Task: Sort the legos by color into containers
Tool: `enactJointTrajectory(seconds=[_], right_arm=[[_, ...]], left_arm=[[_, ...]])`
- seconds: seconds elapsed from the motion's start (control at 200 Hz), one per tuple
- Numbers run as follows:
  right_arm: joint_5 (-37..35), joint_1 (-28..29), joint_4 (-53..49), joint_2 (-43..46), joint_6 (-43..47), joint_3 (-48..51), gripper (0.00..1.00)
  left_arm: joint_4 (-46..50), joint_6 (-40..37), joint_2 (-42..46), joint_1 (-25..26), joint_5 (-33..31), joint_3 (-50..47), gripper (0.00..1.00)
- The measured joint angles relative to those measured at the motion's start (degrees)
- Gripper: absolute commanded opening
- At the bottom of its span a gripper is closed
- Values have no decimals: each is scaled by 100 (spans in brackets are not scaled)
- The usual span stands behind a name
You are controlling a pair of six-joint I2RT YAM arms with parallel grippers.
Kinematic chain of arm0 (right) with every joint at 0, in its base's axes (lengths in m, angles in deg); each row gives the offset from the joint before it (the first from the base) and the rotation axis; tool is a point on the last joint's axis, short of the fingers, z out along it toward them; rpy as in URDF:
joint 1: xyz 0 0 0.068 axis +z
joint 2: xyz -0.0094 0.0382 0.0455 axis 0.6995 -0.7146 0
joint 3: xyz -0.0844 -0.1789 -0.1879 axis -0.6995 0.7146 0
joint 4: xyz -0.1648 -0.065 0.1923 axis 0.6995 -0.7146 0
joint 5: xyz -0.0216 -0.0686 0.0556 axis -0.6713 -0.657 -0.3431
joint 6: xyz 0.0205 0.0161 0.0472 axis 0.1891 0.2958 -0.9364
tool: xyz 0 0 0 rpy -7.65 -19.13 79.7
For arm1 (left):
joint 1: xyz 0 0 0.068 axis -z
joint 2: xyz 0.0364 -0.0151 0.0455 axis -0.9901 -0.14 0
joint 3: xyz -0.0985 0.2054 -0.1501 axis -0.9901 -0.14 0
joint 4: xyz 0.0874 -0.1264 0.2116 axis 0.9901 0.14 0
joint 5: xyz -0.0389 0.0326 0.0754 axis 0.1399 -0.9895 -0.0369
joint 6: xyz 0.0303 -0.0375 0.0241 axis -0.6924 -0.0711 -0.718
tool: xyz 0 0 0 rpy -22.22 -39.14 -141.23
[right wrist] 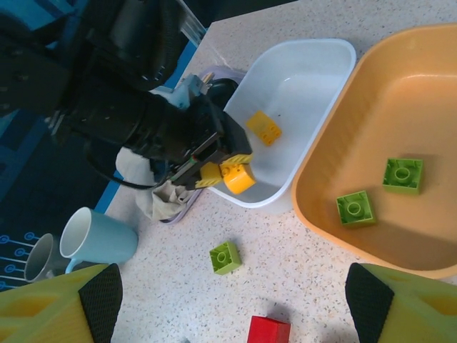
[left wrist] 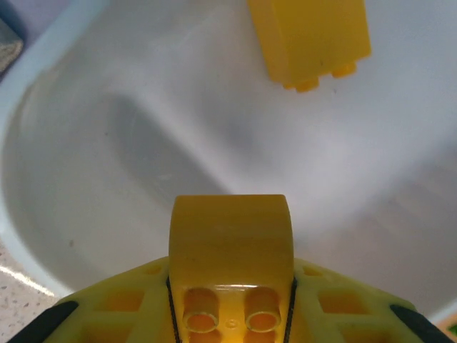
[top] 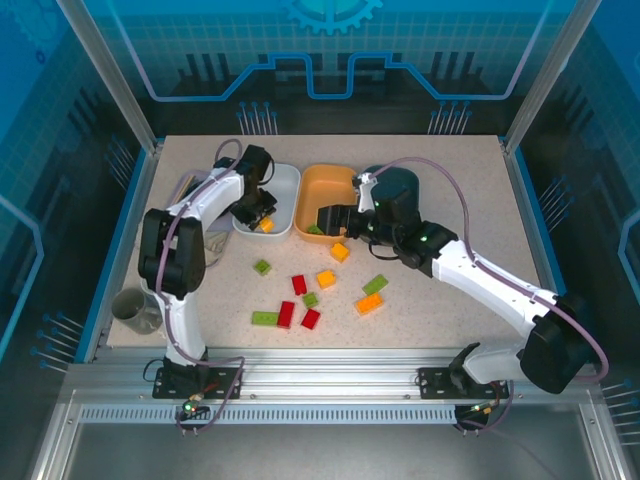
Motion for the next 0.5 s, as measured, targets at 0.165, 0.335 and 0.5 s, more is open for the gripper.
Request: enactJointTrajectory(seconds=[0.165,0.335,0.5], right_arm=[[111,-57,0,2,-42,4,85],[131,-118,-72,33,-81,79,85],[81,-151,-358,35,-72,79,85]], left_arm=[[101,210,-435,-15,-72,490,34],[208,350,-682,-15,-136,586,39],[289,466,-719,-15,-136,586,49]])
